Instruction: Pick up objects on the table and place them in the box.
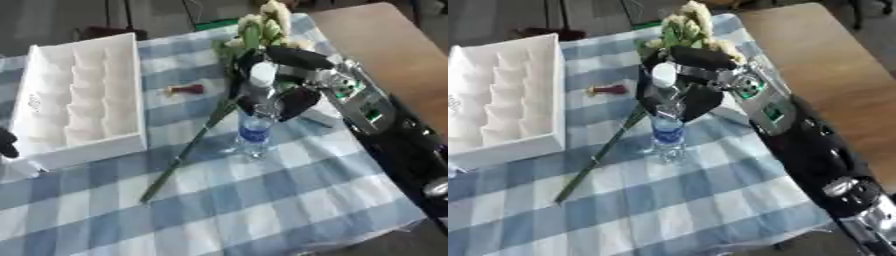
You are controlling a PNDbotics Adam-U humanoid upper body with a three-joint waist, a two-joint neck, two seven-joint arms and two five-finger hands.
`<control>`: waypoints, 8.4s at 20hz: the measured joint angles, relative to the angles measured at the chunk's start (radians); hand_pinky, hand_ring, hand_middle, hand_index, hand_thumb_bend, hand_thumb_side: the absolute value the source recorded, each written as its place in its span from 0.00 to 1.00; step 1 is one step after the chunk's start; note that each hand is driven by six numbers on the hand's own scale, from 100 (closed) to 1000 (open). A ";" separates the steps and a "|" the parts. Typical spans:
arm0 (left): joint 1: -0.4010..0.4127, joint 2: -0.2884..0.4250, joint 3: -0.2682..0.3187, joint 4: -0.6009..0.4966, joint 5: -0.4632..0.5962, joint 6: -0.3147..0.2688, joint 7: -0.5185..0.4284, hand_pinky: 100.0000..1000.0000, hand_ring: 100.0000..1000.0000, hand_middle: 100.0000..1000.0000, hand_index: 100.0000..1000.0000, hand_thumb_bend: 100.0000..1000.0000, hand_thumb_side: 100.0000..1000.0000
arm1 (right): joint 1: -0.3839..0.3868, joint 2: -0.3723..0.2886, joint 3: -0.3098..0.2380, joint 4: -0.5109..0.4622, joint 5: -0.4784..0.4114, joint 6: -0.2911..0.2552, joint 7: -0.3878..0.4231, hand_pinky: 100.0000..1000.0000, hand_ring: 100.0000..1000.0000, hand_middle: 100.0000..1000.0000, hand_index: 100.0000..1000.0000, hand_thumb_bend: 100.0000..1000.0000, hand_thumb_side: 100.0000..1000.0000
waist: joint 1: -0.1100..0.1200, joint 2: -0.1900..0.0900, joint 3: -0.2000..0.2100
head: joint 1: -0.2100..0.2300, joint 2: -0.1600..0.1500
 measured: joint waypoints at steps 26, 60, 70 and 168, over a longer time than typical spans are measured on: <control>-0.067 0.000 -0.023 0.000 0.057 0.011 -0.017 0.38 0.53 0.68 0.67 0.09 0.76 | -0.193 -0.107 -0.081 0.028 -0.437 0.305 0.118 0.00 0.25 0.31 0.29 0.00 0.35 | -0.018 0.041 0.105 | -0.035 0.000; -0.208 -0.041 -0.124 0.000 0.198 0.016 -0.110 0.38 0.51 0.66 0.66 0.09 0.70 | -0.378 -0.012 -0.153 0.227 -0.093 0.128 -0.423 0.00 0.35 0.34 0.33 0.00 0.11 | -0.090 0.106 0.397 | -0.148 -0.099; -0.217 -0.044 -0.124 0.000 0.215 0.001 -0.119 0.38 0.51 0.66 0.66 0.09 0.70 | -0.370 0.066 -0.097 0.330 0.179 -0.079 -0.388 0.12 0.44 0.41 0.39 0.00 0.00 | -0.101 0.114 0.414 | -0.150 -0.099; -0.112 -0.018 -0.044 -0.001 -0.107 -0.080 -0.019 0.47 0.80 0.87 0.76 0.07 0.75 | 0.249 -0.103 -0.320 -0.347 -0.107 0.168 -0.213 0.70 0.82 0.81 0.91 0.00 0.60 | 0.023 0.135 -0.034 | 0.131 -0.125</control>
